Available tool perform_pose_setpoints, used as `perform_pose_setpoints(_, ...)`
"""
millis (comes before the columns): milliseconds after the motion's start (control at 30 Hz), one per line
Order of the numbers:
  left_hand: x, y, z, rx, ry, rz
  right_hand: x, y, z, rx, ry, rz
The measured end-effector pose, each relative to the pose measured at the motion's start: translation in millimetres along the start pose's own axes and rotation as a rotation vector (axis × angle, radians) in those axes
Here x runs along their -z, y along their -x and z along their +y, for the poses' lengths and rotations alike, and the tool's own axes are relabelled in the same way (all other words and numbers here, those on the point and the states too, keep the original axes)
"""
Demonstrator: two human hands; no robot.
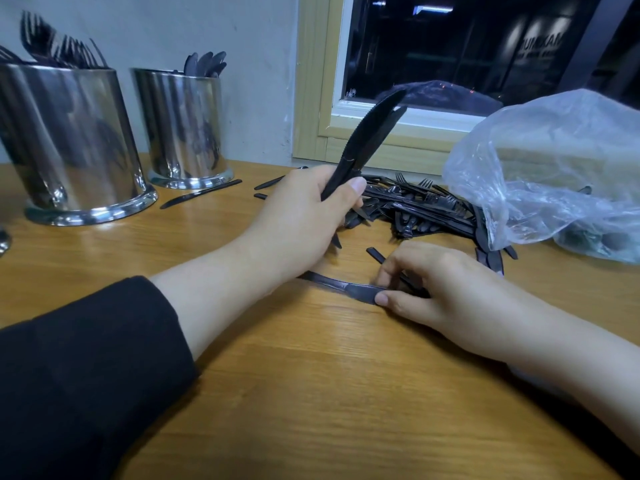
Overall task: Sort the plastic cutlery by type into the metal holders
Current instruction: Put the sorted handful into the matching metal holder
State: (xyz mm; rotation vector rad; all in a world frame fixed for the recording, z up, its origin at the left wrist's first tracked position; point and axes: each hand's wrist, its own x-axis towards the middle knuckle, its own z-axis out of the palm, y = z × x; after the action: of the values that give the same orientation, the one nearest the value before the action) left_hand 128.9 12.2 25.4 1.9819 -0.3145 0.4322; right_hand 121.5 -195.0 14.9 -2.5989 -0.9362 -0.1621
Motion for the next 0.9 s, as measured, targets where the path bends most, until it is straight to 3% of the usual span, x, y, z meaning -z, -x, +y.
perform_pose_setpoints(100, 1.8, -2.3, -1.1, -0.051, -0.117, -0.015, 3.5, 0.8, -2.4, -0.058, -0.189, 0.046)
perform_pose_setpoints(300, 0.4, -0.7, -3.4, -0.080, -0.274, -0.202, 21.4, -4.1, 3.2, -0.352, -0.955, 0.231)
perform_pose_setpoints(433, -1.5, 3.4, -1.1, -0.121, -0.339, -0.258, 26.3, -2.4, 6.9, -0.405, -1.137, 0.246)
perform_pose_setpoints(500, -3.1, 4.6, -1.8, -0.113, -0.323, -0.253, 28.3, -0.4, 7.7, -0.373, -1.026, 0.282)
perform_pose_setpoints(567, -3.5, 4.0, -3.0, -0.097, -0.286, -0.226, 33.1, 2.0, 10.3, -0.340, -0.629, 0.318)
perform_pose_setpoints(667, -1.9, 0.7, -5.4, -0.085, -0.261, -0.158, 42.8, 4.9, 19.4, -0.286, -0.068, 0.134)
perform_pose_setpoints(767, -1.4, -0.7, -7.8, -0.050, -0.260, -0.115, 45.5, 7.2, 24.0, -0.325, 0.112, -0.194)
perform_pose_setpoints(900, -2.2, 0.1, -6.3, -0.042, -0.254, -0.097, 42.3, 6.7, 27.3, -0.285, 0.091, -0.277)
